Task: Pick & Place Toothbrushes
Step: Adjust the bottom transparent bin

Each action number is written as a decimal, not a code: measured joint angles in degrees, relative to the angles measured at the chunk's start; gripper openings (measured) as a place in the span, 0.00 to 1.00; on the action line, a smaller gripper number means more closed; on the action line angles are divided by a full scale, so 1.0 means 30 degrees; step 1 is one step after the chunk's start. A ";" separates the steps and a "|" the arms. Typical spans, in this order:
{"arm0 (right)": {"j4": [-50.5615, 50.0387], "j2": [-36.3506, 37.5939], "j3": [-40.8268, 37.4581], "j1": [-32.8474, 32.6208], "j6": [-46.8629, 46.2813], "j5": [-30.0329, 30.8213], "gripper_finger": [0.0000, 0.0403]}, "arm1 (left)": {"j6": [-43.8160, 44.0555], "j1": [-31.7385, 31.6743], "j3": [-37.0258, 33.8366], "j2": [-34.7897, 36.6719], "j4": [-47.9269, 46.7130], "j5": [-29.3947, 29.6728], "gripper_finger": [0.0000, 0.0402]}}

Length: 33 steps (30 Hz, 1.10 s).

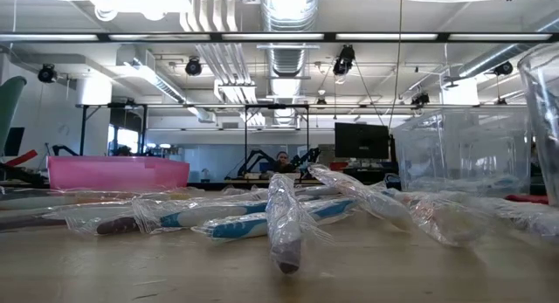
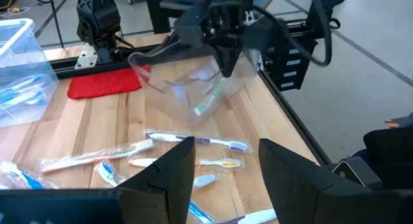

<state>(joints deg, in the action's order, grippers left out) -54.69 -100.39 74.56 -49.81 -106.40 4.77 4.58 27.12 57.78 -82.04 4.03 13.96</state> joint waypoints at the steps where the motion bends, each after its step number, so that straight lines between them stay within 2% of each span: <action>1: 0.0058 0.0186 0.0000 -0.0004 -0.0007 -0.0085 0.02 | 0.0000 -0.0002 0.0000 0.0000 -0.0006 -0.0001 0.44; 10: 0.0622 0.1952 0.0000 -0.0019 0.0014 0.0432 0.02 | 0.0049 -0.0002 0.0000 0.0000 -0.0034 -0.0006 0.44; 15: 0.0530 0.1315 -0.0006 -0.0012 0.0099 0.0878 0.02 | 0.0169 -0.0001 0.0000 0.0000 -0.0138 -0.0076 0.44; 18: 0.0662 0.0640 -0.0101 0.0015 0.0240 -0.0147 0.02 | 0.0296 0.0006 0.0000 0.0000 -0.0192 -0.0508 0.44; 23: 0.2685 0.0930 -0.0051 -0.0026 0.0644 -0.0049 0.02 | 0.0495 0.0020 0.0000 0.0000 -0.0224 -0.0845 0.44; 28: 0.1994 0.1263 -0.0058 -0.0012 0.0447 0.0227 0.02 | 0.0525 0.0013 0.0000 0.0000 -0.0231 -0.0852 0.44; 33: 0.1495 0.0461 -0.0319 0.0003 0.0447 0.0241 0.02 | 0.0525 0.0013 0.0000 0.0000 -0.0282 -0.0860 0.44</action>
<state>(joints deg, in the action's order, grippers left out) -50.21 -99.00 73.61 -49.80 -105.06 5.50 6.15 27.16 57.78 -82.04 3.18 11.38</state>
